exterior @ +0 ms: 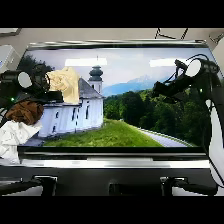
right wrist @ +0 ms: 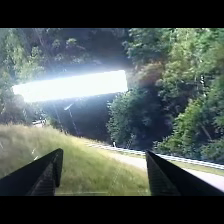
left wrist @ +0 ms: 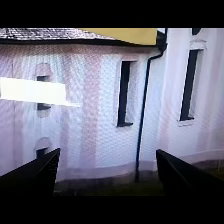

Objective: Fold the clothes and pants, and hang the long-sleeved shirts on hangers.

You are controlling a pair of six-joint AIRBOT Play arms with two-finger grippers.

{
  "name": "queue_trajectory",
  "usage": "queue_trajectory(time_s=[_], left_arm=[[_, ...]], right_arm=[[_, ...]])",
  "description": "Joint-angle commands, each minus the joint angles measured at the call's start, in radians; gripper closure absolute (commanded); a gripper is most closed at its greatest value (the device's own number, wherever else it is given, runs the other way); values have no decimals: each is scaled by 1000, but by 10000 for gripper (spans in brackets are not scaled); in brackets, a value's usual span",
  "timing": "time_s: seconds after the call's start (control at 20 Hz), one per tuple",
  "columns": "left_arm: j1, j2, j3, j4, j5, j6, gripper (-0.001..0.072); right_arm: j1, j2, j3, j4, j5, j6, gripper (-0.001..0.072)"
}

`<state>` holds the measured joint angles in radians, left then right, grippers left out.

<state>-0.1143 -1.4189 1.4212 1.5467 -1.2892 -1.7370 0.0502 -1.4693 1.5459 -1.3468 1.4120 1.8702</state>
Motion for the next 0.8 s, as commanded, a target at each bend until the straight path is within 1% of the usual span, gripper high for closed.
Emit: queue_trajectory(time_s=[0.0,0.65,0.75], left_arm=[[-1,0,0,0,0,0,-1],[-1,0,0,0,0,0,-1],[-2,-2,-1,-3,77,-50,-1]], right_arm=[[1,-1,0,0,0,0,111],[1,-1,0,0,0,0,111],[1,-1,0,0,-19,0,111]])
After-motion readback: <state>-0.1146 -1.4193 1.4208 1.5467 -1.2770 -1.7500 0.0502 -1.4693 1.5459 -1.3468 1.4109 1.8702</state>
